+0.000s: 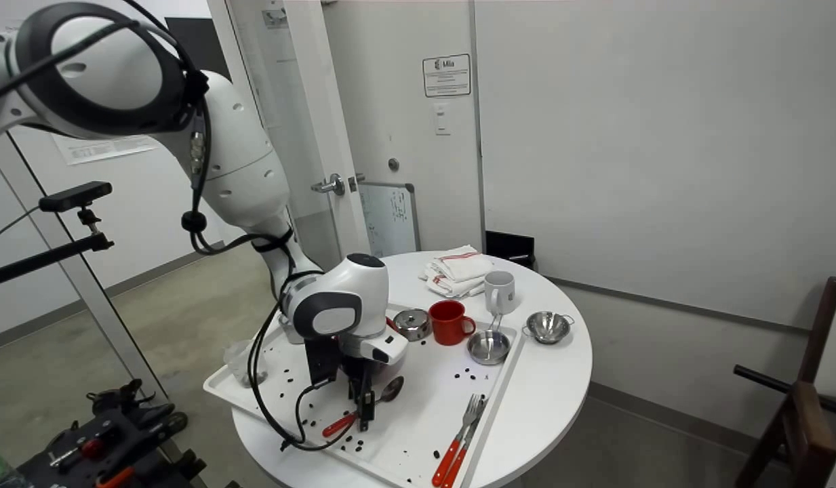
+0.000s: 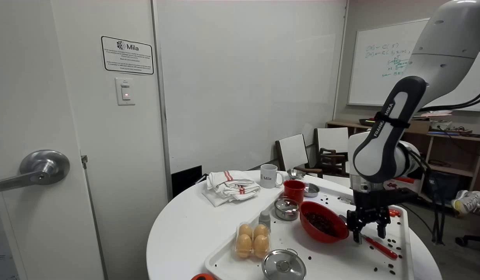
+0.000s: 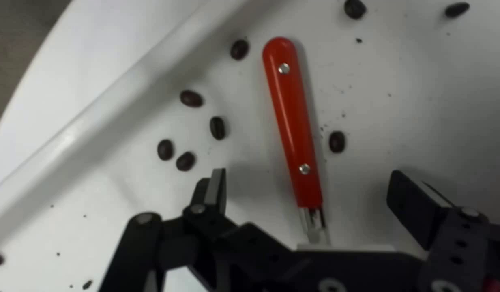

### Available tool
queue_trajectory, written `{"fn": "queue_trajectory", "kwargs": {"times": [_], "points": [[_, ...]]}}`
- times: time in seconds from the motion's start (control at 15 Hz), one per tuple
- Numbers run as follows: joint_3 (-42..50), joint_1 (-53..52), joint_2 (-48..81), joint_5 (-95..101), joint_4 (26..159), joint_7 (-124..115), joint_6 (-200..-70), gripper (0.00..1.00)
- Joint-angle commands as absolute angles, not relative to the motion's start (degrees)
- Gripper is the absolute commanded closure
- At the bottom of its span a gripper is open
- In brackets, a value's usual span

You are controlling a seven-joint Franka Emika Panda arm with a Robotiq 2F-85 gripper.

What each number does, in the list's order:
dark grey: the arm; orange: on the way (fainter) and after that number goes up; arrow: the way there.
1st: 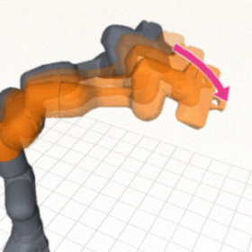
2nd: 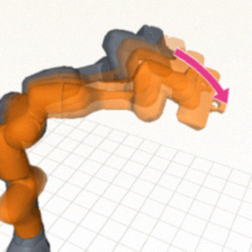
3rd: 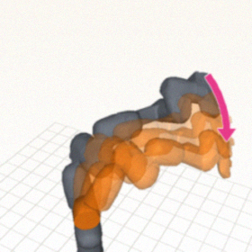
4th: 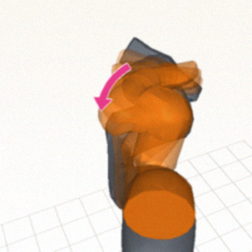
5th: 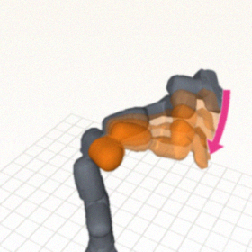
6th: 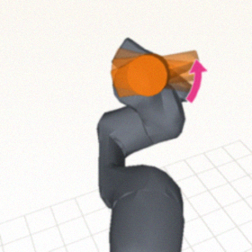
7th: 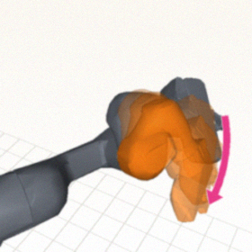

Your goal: Use the spoon to stir the contents of the red bowl

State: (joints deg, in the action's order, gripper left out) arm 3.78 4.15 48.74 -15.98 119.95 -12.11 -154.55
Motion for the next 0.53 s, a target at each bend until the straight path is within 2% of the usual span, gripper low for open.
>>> {"fn": "queue_trajectory", "kwargs": {"times": [0.0,0.47], "points": [[4.9,3.5,47.0,-11.9,123.0,-10.1,-151.6,0.00],[5.0,3.5,45.9,-8.8,125.6,-8.5,-151.9,0.00]]}}
